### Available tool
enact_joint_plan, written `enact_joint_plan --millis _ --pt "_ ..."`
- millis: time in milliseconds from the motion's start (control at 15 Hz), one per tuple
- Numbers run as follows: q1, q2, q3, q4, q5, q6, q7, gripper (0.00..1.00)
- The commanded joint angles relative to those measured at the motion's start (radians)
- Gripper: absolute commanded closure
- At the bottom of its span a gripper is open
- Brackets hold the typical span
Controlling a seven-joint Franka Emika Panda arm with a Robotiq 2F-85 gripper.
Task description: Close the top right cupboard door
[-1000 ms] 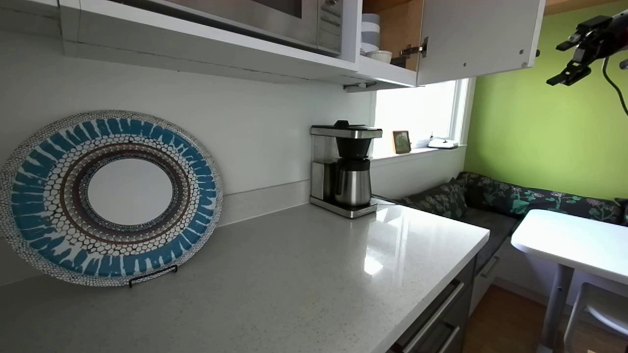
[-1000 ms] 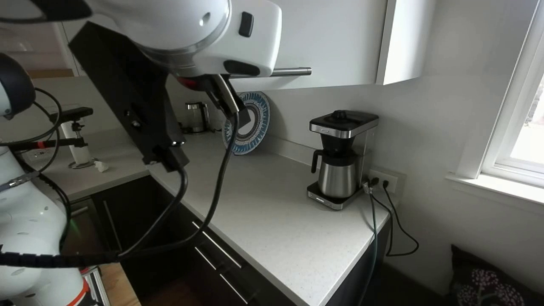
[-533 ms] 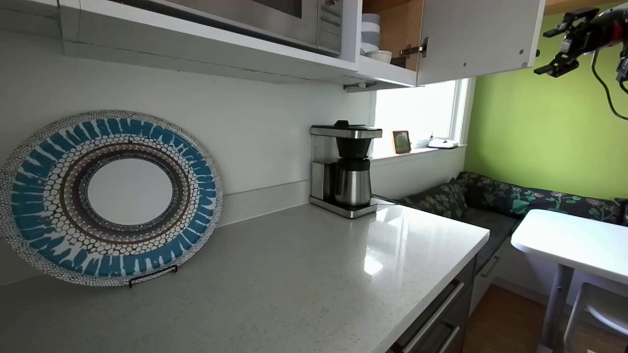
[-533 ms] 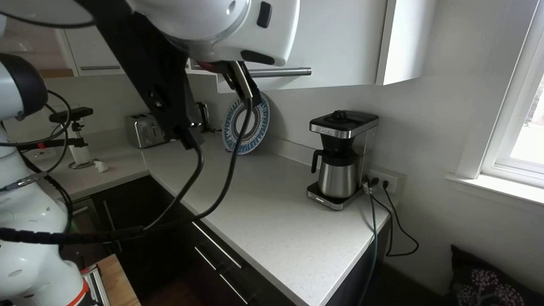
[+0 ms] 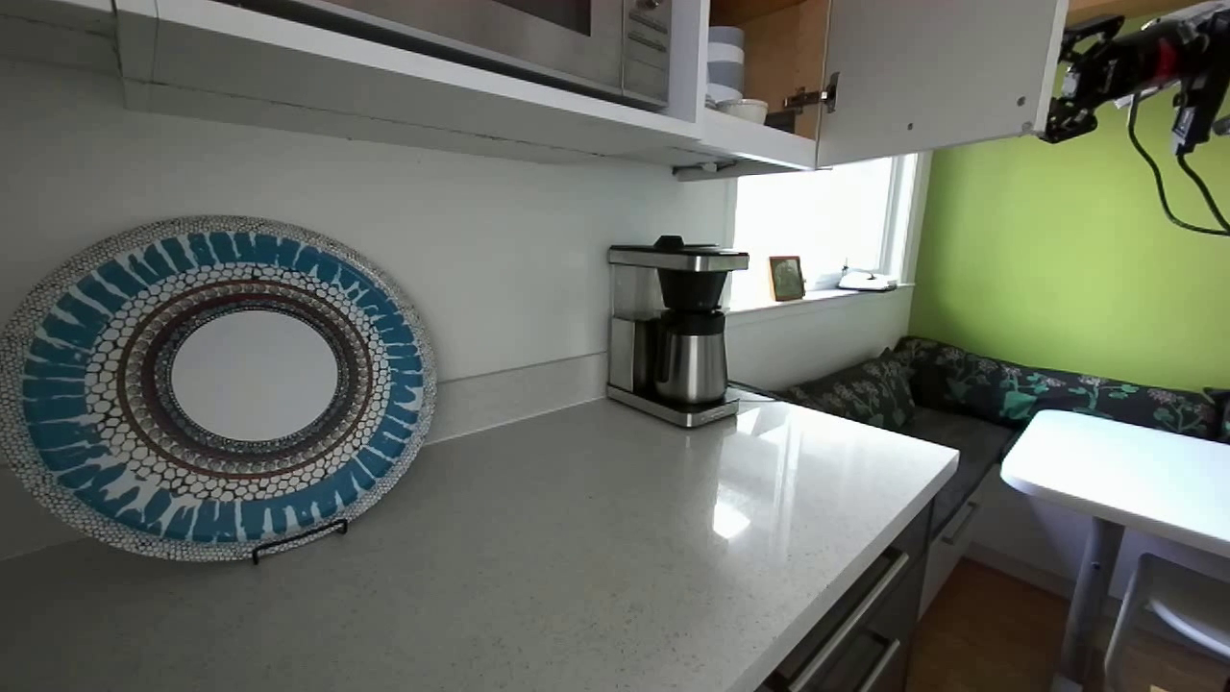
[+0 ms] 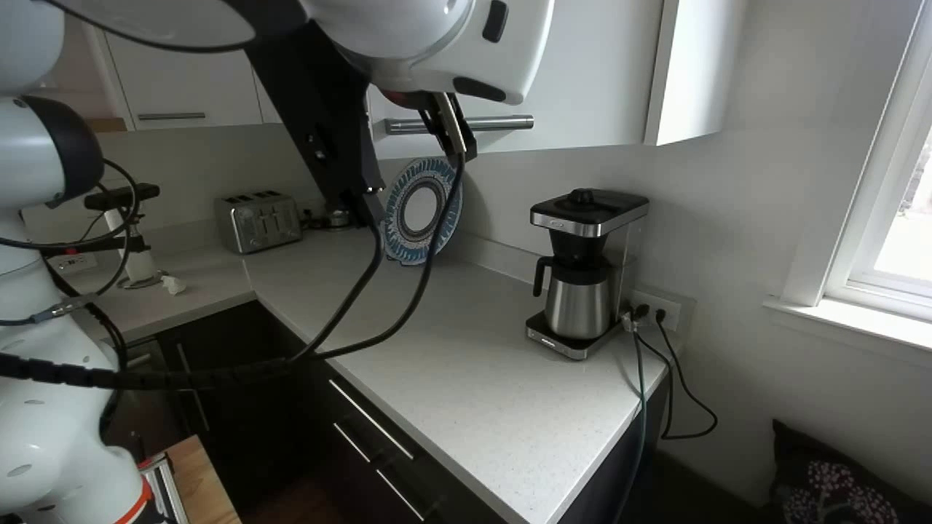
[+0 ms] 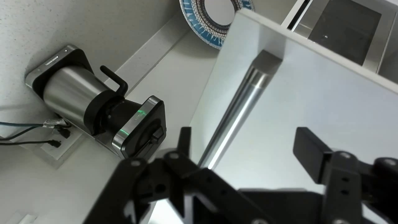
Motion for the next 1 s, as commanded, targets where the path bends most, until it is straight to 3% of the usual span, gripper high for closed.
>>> enact_joint_plan --millis 0,467,533,933 --pt "-0.040 0.024 0.049 0.024 0.010 0.014 0.041 0.48" --pt "-0.082 0.035 0.096 0.015 -0.007 0.011 0.064 1.00" --pt "-0.088 0.033 0.100 0.014 -0.010 0.007 0.078 0.94" --pt "-0.093 0.017 0.137 -0.005 -0.031 0.000 0.112 0.94"
